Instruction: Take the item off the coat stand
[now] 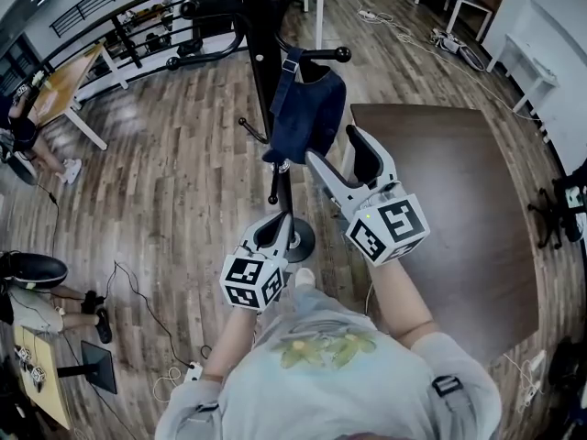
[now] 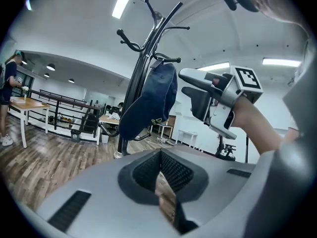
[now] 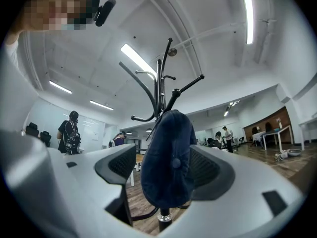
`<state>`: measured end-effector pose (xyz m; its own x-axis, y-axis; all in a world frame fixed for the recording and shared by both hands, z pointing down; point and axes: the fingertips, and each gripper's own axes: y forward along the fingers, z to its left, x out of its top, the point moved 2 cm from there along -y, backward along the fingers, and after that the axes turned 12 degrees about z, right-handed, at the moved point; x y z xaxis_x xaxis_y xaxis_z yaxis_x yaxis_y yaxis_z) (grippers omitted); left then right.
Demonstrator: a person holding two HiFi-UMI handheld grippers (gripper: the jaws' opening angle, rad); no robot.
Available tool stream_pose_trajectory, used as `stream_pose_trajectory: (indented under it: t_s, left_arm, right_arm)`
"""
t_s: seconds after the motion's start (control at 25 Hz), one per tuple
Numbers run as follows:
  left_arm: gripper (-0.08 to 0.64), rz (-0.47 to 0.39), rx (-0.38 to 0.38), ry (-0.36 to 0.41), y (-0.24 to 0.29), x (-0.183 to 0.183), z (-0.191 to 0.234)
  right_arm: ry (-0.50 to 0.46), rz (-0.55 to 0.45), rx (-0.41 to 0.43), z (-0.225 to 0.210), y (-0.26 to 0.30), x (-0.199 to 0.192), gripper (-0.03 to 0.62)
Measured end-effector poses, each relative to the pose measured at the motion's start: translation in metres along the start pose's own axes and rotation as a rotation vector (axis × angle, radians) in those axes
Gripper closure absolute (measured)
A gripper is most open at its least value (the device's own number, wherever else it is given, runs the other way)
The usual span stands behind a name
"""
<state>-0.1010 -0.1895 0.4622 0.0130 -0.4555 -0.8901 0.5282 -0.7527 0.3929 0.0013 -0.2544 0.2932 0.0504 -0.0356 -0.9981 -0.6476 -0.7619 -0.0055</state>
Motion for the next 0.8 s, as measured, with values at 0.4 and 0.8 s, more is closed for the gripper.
stream_pose_trajectory:
  t_s: [0.4, 0.8]
  left_arm:
    - [0.545, 0.021, -0.008, 0.004, 0.002, -0.006, 0.0]
    - [0.545, 0.036, -0.01, 0.002, 0.007, -0.008, 0.008]
  right_arm:
    - [0.053, 0.012, -0.021, -0.009, 0.02, 0.001, 0.268]
    - [0.058, 0.047, -0.02, -0.013, 0.037, -0.01, 0.27]
